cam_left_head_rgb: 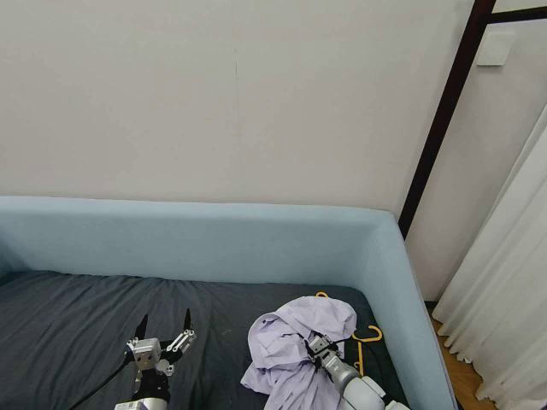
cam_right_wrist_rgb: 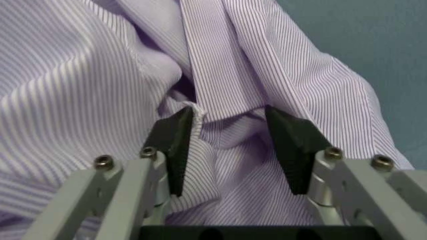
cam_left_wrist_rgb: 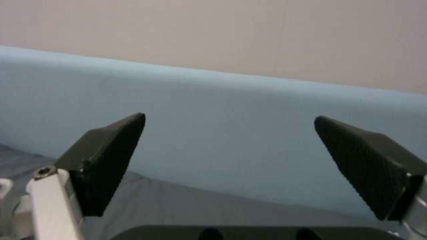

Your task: Pick up the clothes from the sofa and hang them on the clothes hanger.

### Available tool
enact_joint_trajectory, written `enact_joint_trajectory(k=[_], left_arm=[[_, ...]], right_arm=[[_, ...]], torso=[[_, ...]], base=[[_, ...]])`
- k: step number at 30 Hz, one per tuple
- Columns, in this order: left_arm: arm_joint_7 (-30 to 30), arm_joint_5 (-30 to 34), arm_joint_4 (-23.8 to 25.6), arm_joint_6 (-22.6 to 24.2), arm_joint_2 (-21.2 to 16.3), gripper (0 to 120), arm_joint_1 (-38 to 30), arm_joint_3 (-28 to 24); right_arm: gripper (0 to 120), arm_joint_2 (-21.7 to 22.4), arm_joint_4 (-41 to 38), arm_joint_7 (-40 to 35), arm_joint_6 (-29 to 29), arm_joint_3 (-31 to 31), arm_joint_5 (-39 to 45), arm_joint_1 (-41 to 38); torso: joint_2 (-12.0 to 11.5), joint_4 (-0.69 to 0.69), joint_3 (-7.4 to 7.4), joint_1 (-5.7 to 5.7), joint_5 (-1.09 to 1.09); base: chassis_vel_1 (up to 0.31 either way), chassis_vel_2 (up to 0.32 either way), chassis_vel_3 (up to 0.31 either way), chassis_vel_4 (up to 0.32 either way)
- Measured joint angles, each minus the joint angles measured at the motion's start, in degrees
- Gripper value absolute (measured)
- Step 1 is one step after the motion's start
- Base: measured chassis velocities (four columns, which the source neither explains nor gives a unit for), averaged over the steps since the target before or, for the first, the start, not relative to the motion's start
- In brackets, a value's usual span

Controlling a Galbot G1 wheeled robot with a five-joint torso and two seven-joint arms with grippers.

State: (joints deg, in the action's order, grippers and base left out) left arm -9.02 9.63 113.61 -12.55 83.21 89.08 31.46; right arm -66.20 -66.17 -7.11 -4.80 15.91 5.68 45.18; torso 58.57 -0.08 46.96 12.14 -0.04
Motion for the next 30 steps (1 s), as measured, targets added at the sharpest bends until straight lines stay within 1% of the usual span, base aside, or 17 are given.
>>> enact_joint_trajectory(k=[4,12,21,30], left_arm=[[0.0,0.0,0.0,0.0,0.0,100,0.0,0.1],[0.0,0.0,0.0,0.0,0.1,100,0.2,0.2],[0.0,-0.1,0.0,0.0,0.3,100,0.1,0.2],[0.0,-0.3,0.0,0.0,0.5,100,0.0,0.0]], right_arm=[[52,-0.7,0.5,0.2,0.6,-0.1,1.3,-1.0],[52,-1.7,2.4,1.0,0.8,-0.2,3.8,-2.4],[52,-2.0,3.5,0.9,0.7,-0.9,3.8,-2.7],[52,-2.5,4.5,-0.1,1.0,-0.5,-0.9,-1.8]], torso=[[0.0,0.00,0.00,0.00,0.00],[0.0,0.00,0.00,0.00,0.00],[0.0,0.00,0.00,0.00,0.00],[0.0,0.00,0.00,0.00,-0.01]], base=[[0.000,0.000,0.000,0.000],[0.000,0.000,0.000,0.000],[0.000,0.000,0.000,0.000],[0.000,0.000,0.000,0.000]])
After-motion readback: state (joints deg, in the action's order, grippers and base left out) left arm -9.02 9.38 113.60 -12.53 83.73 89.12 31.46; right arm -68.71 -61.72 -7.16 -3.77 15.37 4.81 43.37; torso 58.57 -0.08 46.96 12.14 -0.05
